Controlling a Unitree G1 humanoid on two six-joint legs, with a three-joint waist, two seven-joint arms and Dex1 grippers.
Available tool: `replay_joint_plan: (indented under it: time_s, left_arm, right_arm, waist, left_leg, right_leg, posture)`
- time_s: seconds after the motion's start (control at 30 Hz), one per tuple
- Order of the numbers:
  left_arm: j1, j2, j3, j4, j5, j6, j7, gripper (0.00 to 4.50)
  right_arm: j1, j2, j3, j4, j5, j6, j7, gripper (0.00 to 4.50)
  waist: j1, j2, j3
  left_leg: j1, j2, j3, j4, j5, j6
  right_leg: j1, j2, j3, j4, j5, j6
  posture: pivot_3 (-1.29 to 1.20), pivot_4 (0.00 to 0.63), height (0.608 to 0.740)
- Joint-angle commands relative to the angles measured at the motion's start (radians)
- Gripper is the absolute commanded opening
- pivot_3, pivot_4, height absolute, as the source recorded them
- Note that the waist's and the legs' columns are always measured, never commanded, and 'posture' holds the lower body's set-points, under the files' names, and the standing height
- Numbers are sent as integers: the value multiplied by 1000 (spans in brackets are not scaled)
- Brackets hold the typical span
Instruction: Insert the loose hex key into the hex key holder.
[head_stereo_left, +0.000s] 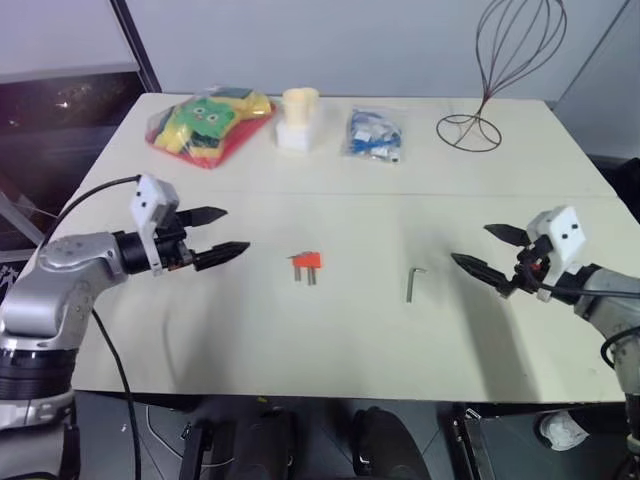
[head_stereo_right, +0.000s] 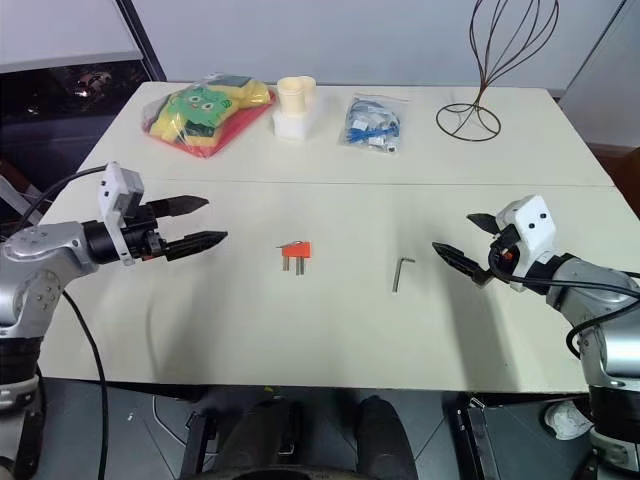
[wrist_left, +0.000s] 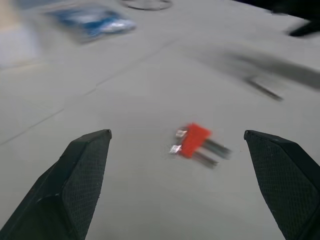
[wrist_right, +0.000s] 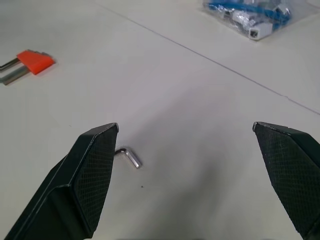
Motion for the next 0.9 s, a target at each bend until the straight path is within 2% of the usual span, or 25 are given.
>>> replay_joint_plan:
  time_s: [0.03, 0.17, 0.33, 0.5, 0.67, 0.9]
  left_arm:
    - [-47, 33, -85, 8, 28, -34, -150, 4451]
    - [-101, 35, -167, 66, 85, -91, -261, 4451]
    - [-183, -3, -188, 178, 134, -144, -294, 4451]
    - [-189, -12, -168, 195, 152, -162, -289, 4451]
    - [-144, 5, -126, 139, 139, -141, -257, 4451]
    - [-79, 15, -73, 25, 105, -81, -196, 4451]
  right_arm:
    - [-50, -38, 42, -14, -3, -1, 55, 4500]
    - [-146, -35, 160, 30, -34, -28, 135, 4500]
    - [-322, 64, 347, 198, -137, -151, 221, 4500]
    - [-484, 203, 486, 444, -229, -276, 307, 4500]
    - [-622, 331, 543, 714, -292, -395, 363, 4500]
    - [-765, 474, 560, 1046, -386, -576, 371, 4500]
  waist:
    - [0, 0, 0]
    - [-3, 0, 0]
    - [-6, 0, 0]
    - [-18, 0, 1]
    - [-26, 0, 1]
    - [-28, 0, 1]
  left_leg:
    - [0, 0, 0, 0, 0, 0]
    - [0, 0, 0, 0, 0, 0]
    - [0, 0, 0, 1, 0, 0]
    - [0, 0, 0, 1, 0, 0]
    - [-1, 0, 0, 1, 0, 0]
    - [-1, 0, 0, 0, 1, -1]
  right_leg:
    - [0, 0, 0, 0, 0, 0]
    - [0, 1, -1, 0, 0, 0]
    - [0, 2, -2, 1, 0, 0]
    - [-1, 2, -2, 1, 0, 1]
    - [-1, 2, -2, 1, 0, 1]
    - [-2, 2, -1, 3, 0, 1]
  posture:
    - [0, 150, 740]
    - [0, 150, 740]
    - [0, 150, 740]
    - [0, 150, 740]
    - [0, 150, 740]
    - [0, 150, 740]
